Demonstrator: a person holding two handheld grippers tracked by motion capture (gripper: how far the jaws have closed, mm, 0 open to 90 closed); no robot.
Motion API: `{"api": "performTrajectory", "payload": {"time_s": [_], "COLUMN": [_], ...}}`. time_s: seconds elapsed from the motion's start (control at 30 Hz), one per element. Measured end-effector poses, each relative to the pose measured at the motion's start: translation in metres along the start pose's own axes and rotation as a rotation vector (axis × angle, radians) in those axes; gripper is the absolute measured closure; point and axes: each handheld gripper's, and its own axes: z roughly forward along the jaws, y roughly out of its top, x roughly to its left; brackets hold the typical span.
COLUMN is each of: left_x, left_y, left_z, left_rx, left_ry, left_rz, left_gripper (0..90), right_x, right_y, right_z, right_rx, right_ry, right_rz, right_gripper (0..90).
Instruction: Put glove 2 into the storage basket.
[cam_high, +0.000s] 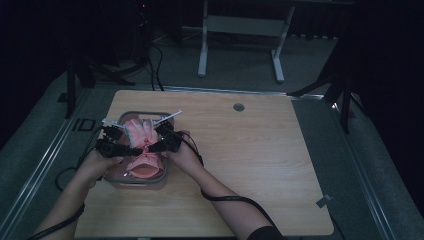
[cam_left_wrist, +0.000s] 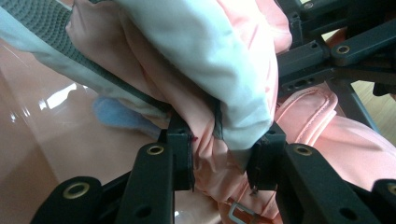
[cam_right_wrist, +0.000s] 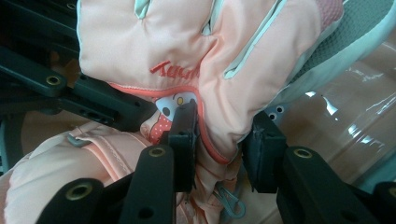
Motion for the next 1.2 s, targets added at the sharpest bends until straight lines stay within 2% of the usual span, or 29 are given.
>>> {"api": "performTrajectory", "payload": {"time_s": [0.13,0.27,0.3,0.37,0.43,0.53,0.6,0.63,0.73,0.77,0.8,0.9,1.1,1.2], "left_x": [0.001,0.004,0.005,0.005,0.002,-0.003,-0.005,-0.006,-0.008,-0.009,-0.009,-0.009,-0.018,-0.026], "left_y": [-0.001,-0.001,-0.001,0.000,0.001,0.004,0.006,0.007,0.007,0.007,0.006,0.006,0.006,0.006], "left_z": [0.000,-0.001,-0.001,0.000,0.001,0.001,-0.001,-0.001,-0.002,-0.002,-0.003,-0.007,-0.022,-0.030], "left_rx": [-0.006,-0.010,-0.004,-0.008,-0.020,-0.070,-0.106,-0.117,-0.146,-0.167,-0.185,-0.227,-0.304,-0.350], "left_ry": [-0.005,-0.008,-0.010,-0.003,0.040,0.155,0.207,0.229,0.237,0.256,0.263,0.265,0.282,0.260], "left_rz": [-0.013,-0.036,-0.040,-0.048,-0.042,-0.005,0.012,0.015,0.035,0.044,0.041,0.021,0.037,0.051], "left_gripper": [66.6,62.8,62.5,60.4,54.2,41.1,34.7,31.3,22.4,22.4,17.5,15.9,14.5,14.4], "right_x": [0.000,0.000,0.001,0.001,0.002,0.002,0.001,0.000,-0.001,-0.003,-0.005,-0.010,-0.015,-0.015], "right_y": [0.000,0.001,0.001,0.002,0.003,0.004,0.004,0.003,0.001,0.001,-0.001,-0.002,-0.003,-0.004], "right_z": [0.000,-0.002,-0.004,-0.009,-0.016,-0.024,-0.027,-0.028,-0.030,-0.031,-0.033,-0.038,-0.051,-0.056], "right_rx": [-0.003,-0.028,-0.044,-0.088,-0.132,-0.154,-0.158,-0.164,-0.172,-0.167,-0.181,-0.199,-0.229,-0.229], "right_ry": [-0.006,-0.028,-0.042,-0.039,-0.038,-0.021,-0.008,-0.001,0.014,0.028,0.037,0.032,0.047,0.051], "right_rz": [-0.007,-0.024,-0.038,-0.056,-0.077,-0.084,-0.087,-0.084,-0.101,-0.118,-0.127,-0.125,-0.120,-0.138], "right_gripper": [64.5,54.4,50.7,44.3,38.0,36.9,34.4,30.3,25.5,21.3,19.0,18.7,17.9,17.7]}}
